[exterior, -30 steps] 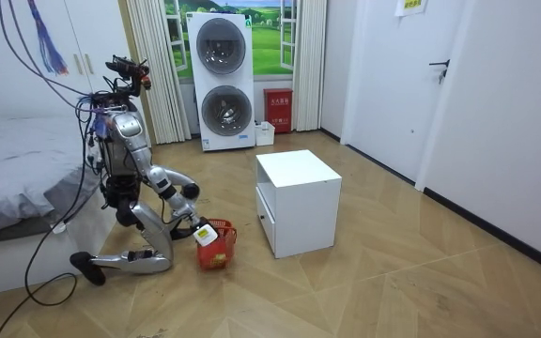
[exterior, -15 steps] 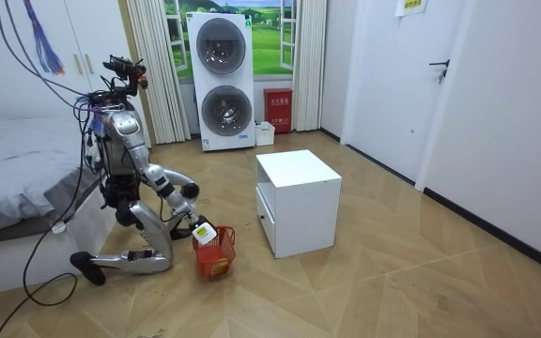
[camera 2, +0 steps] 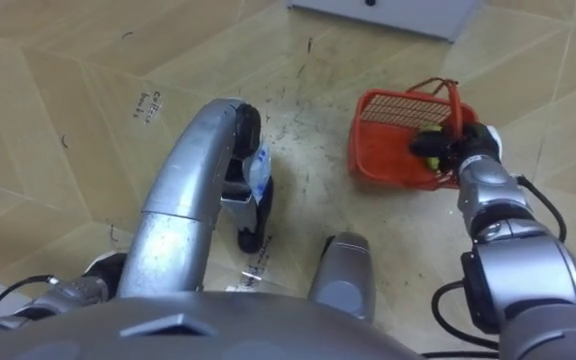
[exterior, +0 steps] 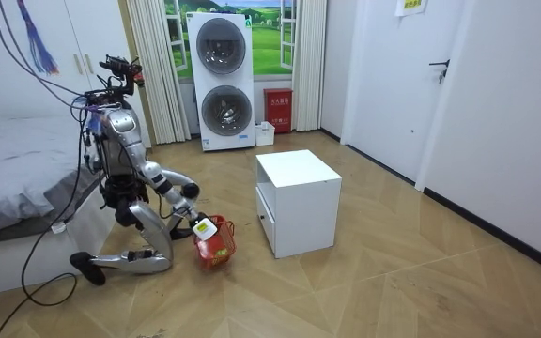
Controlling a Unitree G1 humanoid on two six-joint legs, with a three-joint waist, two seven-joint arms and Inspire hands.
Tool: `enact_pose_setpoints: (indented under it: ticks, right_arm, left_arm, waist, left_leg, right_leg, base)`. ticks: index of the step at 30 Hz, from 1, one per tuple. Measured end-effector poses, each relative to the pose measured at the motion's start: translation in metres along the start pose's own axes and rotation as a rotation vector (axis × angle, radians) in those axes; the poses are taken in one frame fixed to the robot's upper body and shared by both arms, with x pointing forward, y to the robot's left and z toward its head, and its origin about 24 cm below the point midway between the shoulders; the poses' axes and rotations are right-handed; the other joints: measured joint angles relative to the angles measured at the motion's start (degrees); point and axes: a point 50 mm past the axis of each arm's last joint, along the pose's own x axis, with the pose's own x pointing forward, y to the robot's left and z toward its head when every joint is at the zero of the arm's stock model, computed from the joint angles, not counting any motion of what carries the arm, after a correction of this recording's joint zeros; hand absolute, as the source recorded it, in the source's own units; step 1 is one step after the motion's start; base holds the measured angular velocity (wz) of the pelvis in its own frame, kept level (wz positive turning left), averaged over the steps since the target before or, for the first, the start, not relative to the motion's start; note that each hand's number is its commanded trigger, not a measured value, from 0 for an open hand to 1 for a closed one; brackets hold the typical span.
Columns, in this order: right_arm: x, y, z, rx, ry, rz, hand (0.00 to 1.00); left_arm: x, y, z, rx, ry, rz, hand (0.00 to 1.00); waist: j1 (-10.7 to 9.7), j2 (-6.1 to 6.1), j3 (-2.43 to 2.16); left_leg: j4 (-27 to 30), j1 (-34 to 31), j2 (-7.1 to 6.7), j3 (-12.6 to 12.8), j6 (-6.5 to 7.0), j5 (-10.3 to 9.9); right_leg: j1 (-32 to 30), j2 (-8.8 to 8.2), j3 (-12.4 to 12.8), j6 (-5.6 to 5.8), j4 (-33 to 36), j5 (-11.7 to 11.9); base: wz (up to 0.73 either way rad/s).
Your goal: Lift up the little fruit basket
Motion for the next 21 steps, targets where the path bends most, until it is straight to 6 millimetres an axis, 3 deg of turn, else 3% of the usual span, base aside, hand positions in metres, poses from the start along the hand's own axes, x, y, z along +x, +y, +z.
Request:
enact_pose_setpoints:
  ticks: [5,7,9,11,12,15,16,17,18,20,21]
  right_arm:
    - [-0.006,0.02,0.04,-0.099,-0.207,0.03,1.0]
    - [-0.009,0.027,0.039,-0.148,-0.238,0.038,1.0]
    - [-0.014,0.033,0.034,-0.195,-0.26,0.048,1.0]
    - [-0.016,0.039,0.03,-0.231,-0.266,0.067,1.0]
    - [-0.018,0.044,0.026,-0.249,-0.265,0.081,1.0]
    - [-0.022,0.054,0.023,-0.252,-0.257,0.113,1.0]
    - [-0.025,0.058,0.022,-0.252,-0.271,0.128,1.0]
    - [-0.029,0.059,0.02,-0.252,-0.29,0.137,1.0]
    - [-0.032,0.059,0.019,-0.252,-0.301,0.138,1.0]
    - [-0.043,0.061,0.022,-0.237,-0.363,0.148,1.0]
    - [-0.047,0.062,0.022,-0.232,-0.378,0.152,1.0]
  left_arm:
    - [0.001,0.012,0.022,-0.05,-0.069,0.074,0.0]
    - [0.001,0.017,0.029,-0.058,-0.095,0.094,0.0]
    - [0.0,0.02,0.036,-0.063,-0.131,0.132,0.0]
    - [0.0,0.019,0.037,-0.07,-0.141,0.143,0.0]
    - [0.0,0.017,0.036,-0.071,-0.142,0.148,0.0]
    - [-0.001,0.007,0.023,-0.082,-0.11,0.131,0.0]
    - [-0.001,0.004,0.016,-0.084,-0.091,0.13,0.0]
    - [-0.001,0.001,0.008,-0.092,-0.072,0.134,0.0]
    - [-0.002,0.0,0.005,-0.1,-0.062,0.136,0.0]
    - [-0.002,0.002,0.001,-0.136,-0.053,0.169,0.0]
    - [-0.003,0.004,0.001,-0.142,-0.056,0.178,0.0]
  waist:
    - [-3.4,-0.31,-0.13]
    - [-4.0,-0.51,-0.31]
    - [-4.5,-0.64,-0.85]
    - [-4.7,-0.51,-0.98]
    - [-4.9,-0.14,-1.28]
    - [-4.9,0.41,-1.79]
    - [-5.0,0.41,-1.91]
    - [-5.1,0.29,-1.98]
    - [-5.2,0.27,-2.0]
    - [-5.4,-0.05,-2.12]
    - [-5.4,-0.17,-2.17]
  left_leg:
    - [1.2,0.4,-1.06,-0.9,0.64,-0.4]
    - [1.4,1.4,-1.04,-0.8,1.52,-0.8]
    - [0.7,2.4,-0.52,-0.9,1.91,-1.0]
    - [-1.9,4.3,0.79,-0.9,2.27,-1.0]
    - [-5.2,5.8,1.81,-1.1,2.6,-0.8]
    - [-14.7,10.9,4.0,-1.3,2.49,1.1]
    - [-20.4,14.0,4.49,-1.3,2.41,2.6]
    - [-26.2,17.4,4.67,-1.1,2.4,4.1]
    - [-28.8,19.1,4.74,-1.0,2.52,4.9]
    - [-38.9,24.9,4.4,-0.9,2.24,7.9]
    - [-41.0,26.2,4.25,-0.9,2.27,8.6]
  right_leg:
    - [1.2,0.01,0.9,-0.17,-0.4,-0.1]
    - [2.2,0.31,1.0,-0.28,-1.4,-0.3]
    - [2.9,2.62,2.6,0.16,-3.5,-1.2]
    - [2.6,4.99,4.2,0.18,-7.2,-1.2]
    - [2.2,5.77,4.4,0.17,-11.6,-1.2]
    - [2.3,5.8,4.3,0.51,-24.6,-1.0]
    - [3.6,5.85,4.1,1.59,-32.9,-0.4]
    - [5.6,5.84,4.0,2.43,-40.9,0.9]
    - [6.7,5.81,3.8,2.54,-44.7,1.8]
    - [11.0,5.75,3.5,2.73,-58.6,6.0]
    - [12.0,5.76,3.5,2.78,-61.4,7.2]
  base:
    - [-0.1]
    - [-0.06]
    - [-0.15]
    - [-0.31]
    - [-0.41]
    - [-0.63]
    - [-0.65]
    - [-0.58]
    - [-0.47]
    - [-0.33]
    - [-0.23]
